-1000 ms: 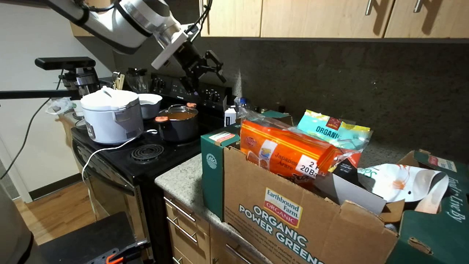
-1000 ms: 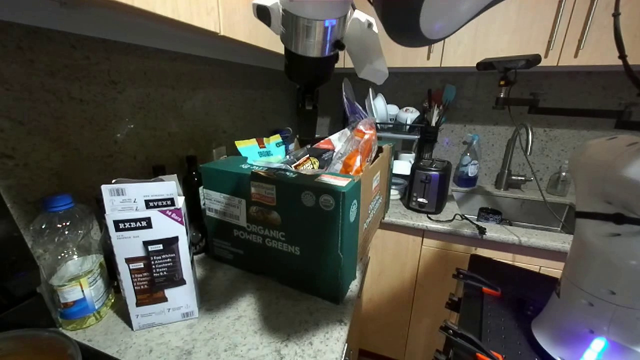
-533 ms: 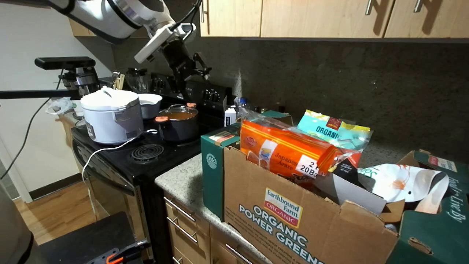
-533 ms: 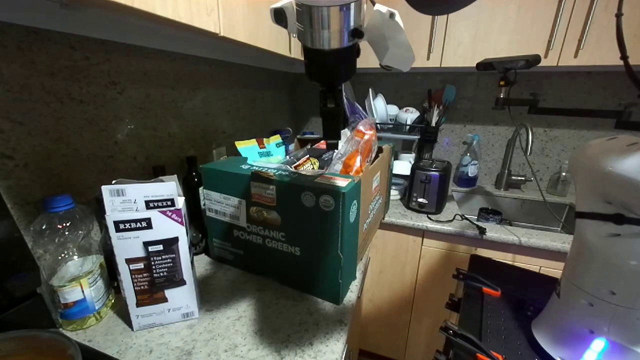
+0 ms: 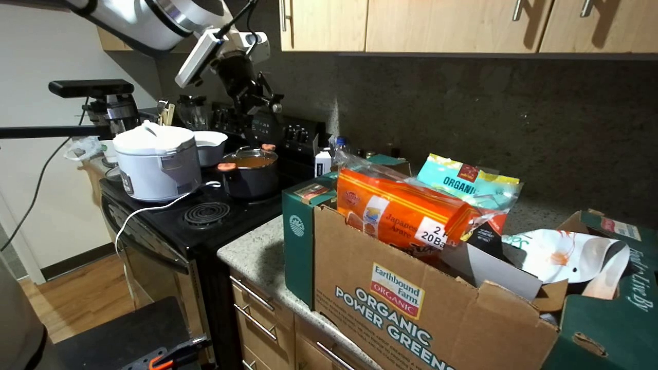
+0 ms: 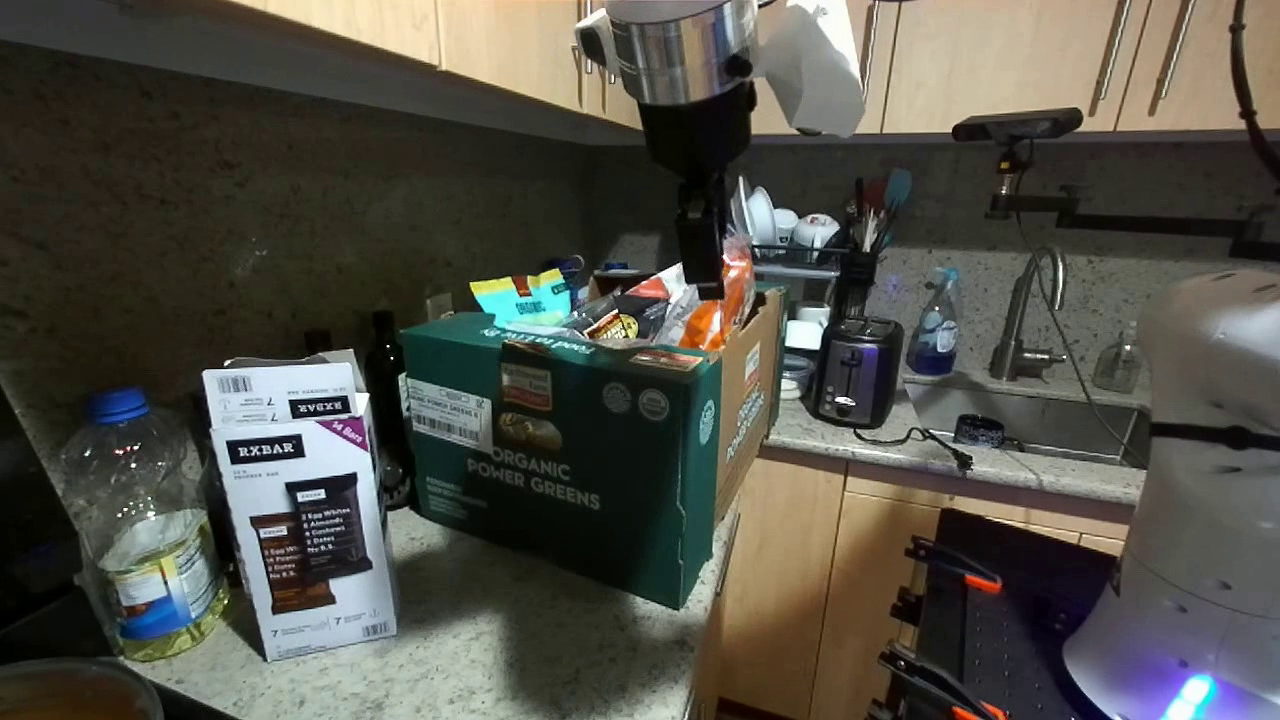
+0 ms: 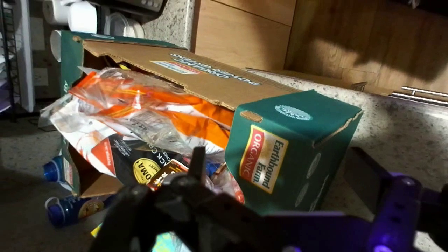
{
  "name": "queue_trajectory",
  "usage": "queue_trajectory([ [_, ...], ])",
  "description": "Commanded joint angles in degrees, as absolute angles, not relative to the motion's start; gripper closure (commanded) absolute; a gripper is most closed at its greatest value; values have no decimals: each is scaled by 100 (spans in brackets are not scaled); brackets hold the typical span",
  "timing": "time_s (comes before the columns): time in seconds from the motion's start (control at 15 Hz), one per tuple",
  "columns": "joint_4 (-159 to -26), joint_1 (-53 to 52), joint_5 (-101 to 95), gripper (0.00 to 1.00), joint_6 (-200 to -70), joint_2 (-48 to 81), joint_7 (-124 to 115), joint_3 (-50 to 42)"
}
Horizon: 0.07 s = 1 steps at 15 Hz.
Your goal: Put the tub of peanut butter cups in the box
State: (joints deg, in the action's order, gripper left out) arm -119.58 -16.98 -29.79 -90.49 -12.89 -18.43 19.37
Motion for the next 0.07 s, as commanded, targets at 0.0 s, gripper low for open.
queue_trajectory([
  [0.0,-11938,-1650,-2968,0,-9029,-1281,-1838,1994],
])
